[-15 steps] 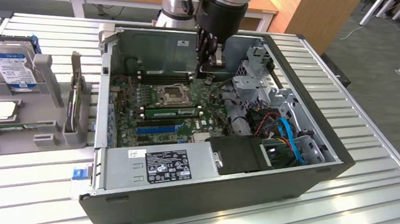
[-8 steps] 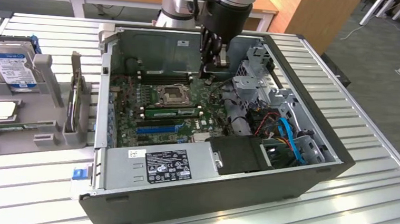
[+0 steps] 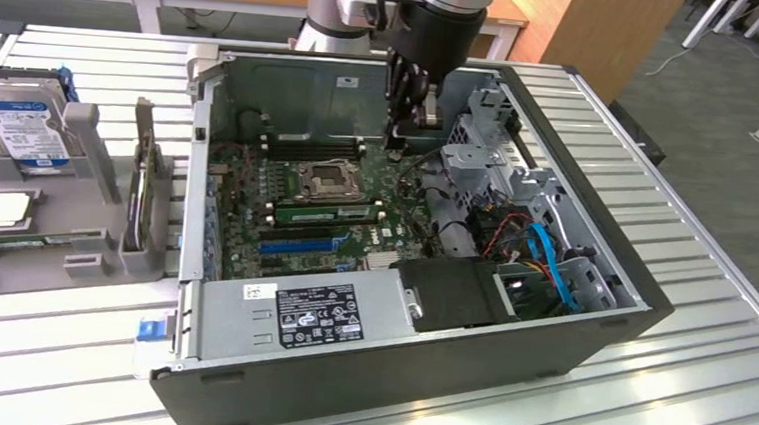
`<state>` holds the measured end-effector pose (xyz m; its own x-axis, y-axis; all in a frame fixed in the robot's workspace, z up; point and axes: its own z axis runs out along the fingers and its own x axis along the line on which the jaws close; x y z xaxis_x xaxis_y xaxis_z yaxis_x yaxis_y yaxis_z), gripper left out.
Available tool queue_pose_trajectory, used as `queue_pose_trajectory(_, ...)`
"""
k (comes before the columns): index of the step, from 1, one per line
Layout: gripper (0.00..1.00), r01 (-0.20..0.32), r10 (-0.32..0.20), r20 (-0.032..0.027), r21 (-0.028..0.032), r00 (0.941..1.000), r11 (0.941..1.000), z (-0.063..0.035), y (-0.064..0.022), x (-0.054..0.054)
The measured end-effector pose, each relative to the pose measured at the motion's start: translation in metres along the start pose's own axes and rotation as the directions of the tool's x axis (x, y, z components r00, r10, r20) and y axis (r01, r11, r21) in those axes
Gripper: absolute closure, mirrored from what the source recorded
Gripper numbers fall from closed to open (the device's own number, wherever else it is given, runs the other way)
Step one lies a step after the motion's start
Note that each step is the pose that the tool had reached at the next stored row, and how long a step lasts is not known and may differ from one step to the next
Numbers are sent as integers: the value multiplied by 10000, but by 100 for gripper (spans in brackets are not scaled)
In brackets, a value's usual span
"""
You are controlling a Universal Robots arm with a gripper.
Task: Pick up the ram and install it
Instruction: 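Press down the ram until it locks into place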
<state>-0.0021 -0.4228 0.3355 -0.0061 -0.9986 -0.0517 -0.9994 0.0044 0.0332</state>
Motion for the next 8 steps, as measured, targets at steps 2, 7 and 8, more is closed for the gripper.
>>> queue_pose_trajectory(2,90,0,0,0,0,10000,10000,-1,-18,0)
queue_pose_trajectory(7,90,1,-1,-1,0,10000,10000,-2,-50,0)
queue_pose_trajectory(8,90,1,-1,-1,-1,10000,10000,-2,-50,0)
